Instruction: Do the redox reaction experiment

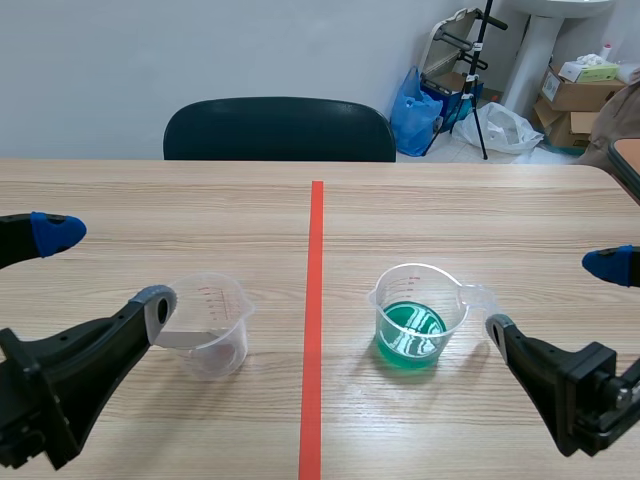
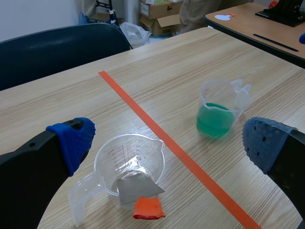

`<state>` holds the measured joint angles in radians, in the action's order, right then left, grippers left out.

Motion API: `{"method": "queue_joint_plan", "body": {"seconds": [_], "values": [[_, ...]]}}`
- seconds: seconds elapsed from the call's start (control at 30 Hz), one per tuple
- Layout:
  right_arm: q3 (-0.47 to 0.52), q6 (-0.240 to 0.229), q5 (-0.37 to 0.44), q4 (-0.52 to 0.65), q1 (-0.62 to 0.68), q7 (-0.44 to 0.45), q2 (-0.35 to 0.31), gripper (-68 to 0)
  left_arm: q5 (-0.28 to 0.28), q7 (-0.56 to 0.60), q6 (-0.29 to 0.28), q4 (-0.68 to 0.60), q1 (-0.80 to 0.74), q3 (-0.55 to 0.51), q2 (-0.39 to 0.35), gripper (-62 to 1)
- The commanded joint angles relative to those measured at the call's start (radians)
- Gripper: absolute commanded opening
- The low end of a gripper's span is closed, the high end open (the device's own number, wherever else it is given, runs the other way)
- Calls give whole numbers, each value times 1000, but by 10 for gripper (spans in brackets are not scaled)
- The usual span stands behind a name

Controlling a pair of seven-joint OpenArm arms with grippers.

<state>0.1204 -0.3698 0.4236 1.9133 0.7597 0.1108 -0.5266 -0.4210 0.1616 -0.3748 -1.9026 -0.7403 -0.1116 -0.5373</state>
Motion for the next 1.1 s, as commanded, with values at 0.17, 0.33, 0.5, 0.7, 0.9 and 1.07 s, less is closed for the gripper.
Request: {"method": "queue_joint_plan", "body": {"seconds": [0.17,0.33,0.5,0.7,0.9,1.07], "values": [[3,4,7,15,-9,18,-11,4,-10,0,-2,-19,-7,-6,5,14],[3,4,7,15,-9,18,-11,4,-10,0,-2,-19,-7,-6,5,14],[3,5,7,15,-9,18,-11,4,-10,0,-2,-19,-7,-6,5,14],[3,8,7,15,-9,19,-11,4,-9,12,-2,-19,-26,-6,5,14],[3,8,7,15,-9,18,-11,4,-2,97,11,-19,-105,-27,5,14],[3,12,7,15,-9,18,-11,4,-2,117,45,-19,-179,-74,5,14]]}}
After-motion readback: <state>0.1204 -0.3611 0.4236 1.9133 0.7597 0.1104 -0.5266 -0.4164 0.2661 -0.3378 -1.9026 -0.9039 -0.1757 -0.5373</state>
